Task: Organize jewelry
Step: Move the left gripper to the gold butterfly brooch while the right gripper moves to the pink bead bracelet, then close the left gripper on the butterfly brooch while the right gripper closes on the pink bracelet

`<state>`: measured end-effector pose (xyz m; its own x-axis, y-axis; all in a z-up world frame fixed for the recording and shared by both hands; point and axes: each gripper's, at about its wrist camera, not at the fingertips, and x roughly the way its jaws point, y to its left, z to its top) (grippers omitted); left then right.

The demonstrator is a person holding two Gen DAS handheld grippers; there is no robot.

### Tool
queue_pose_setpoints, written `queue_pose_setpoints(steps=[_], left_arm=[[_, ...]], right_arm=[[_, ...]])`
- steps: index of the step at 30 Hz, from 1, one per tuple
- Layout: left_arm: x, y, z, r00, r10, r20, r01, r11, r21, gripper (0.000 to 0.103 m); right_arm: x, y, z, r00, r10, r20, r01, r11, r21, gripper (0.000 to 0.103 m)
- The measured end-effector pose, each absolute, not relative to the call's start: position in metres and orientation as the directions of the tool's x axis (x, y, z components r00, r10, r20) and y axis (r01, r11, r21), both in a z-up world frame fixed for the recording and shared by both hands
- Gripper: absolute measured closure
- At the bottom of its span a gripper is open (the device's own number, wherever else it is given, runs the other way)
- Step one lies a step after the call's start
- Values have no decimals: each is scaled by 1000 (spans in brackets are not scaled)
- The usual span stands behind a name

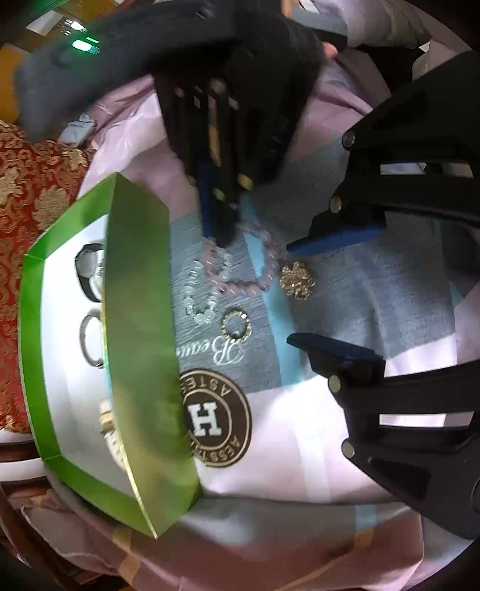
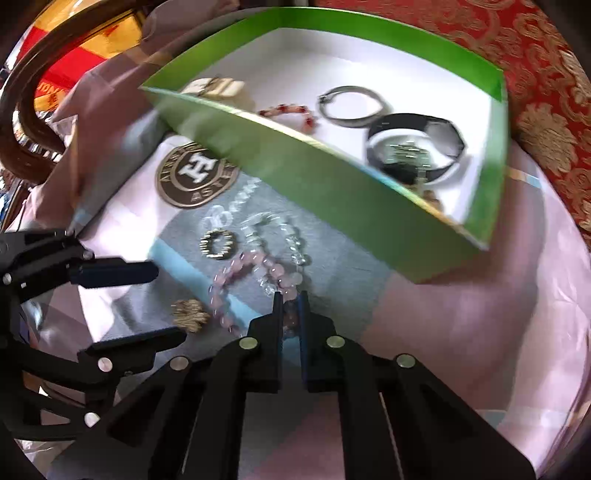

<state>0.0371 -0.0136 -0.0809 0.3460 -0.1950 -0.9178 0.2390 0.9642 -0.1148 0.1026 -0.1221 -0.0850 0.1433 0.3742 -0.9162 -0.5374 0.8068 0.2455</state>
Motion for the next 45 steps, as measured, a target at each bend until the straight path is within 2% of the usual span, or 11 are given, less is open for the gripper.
queue_pose_setpoints(steps=[5, 8, 13, 15, 17, 20, 21, 36, 37, 39, 45], left_arm=[[41, -7, -89, 327, -188, -926, 208, 970, -123, 86], [43, 0, -89, 333, -175, -926, 191, 975, -115, 93], [47, 8, -90, 328, -194, -925, 176, 974, -142, 92], [51, 6, -89, 334, -193, -923, 179, 974, -139, 85], [51, 5, -86, 346, -190, -919, 181, 974, -133, 74], [51, 2, -81, 358, -206, -911, 190, 971, -145, 66], [52, 1, -81, 358, -210, -910, 194, 970, -148, 66], [61, -10, -95, 343, -197, -918, 200, 971, -133, 67], [61, -10, -95, 345, -194, -918, 199, 971, -131, 68], [62, -10, -95, 351, -174, -920, 189, 975, -112, 78], [61, -6, -92, 352, -190, -917, 177, 975, -134, 81]], right_arm=[[113, -154, -78, 171, 395, -903, -468, 839, 278, 96], [116, -170, -77, 182, 398, -899, -429, 855, 292, 96], [116, -174, -84, 155, 391, -907, -407, 862, 303, 95], [116, -170, -87, 147, 384, -911, -410, 862, 297, 95], [115, -168, -90, 139, 380, -914, -414, 861, 295, 95], [115, -168, -88, 148, 386, -911, -410, 862, 299, 82], [116, -169, -86, 156, 385, -910, -409, 864, 295, 77], [108, -159, -92, 173, 325, -930, -452, 865, 218, 77], [107, -158, -92, 170, 327, -929, -453, 863, 221, 78], [106, -155, -91, 161, 332, -930, -459, 859, 227, 93], [102, -151, -83, 167, 359, -918, -470, 848, 246, 95]])
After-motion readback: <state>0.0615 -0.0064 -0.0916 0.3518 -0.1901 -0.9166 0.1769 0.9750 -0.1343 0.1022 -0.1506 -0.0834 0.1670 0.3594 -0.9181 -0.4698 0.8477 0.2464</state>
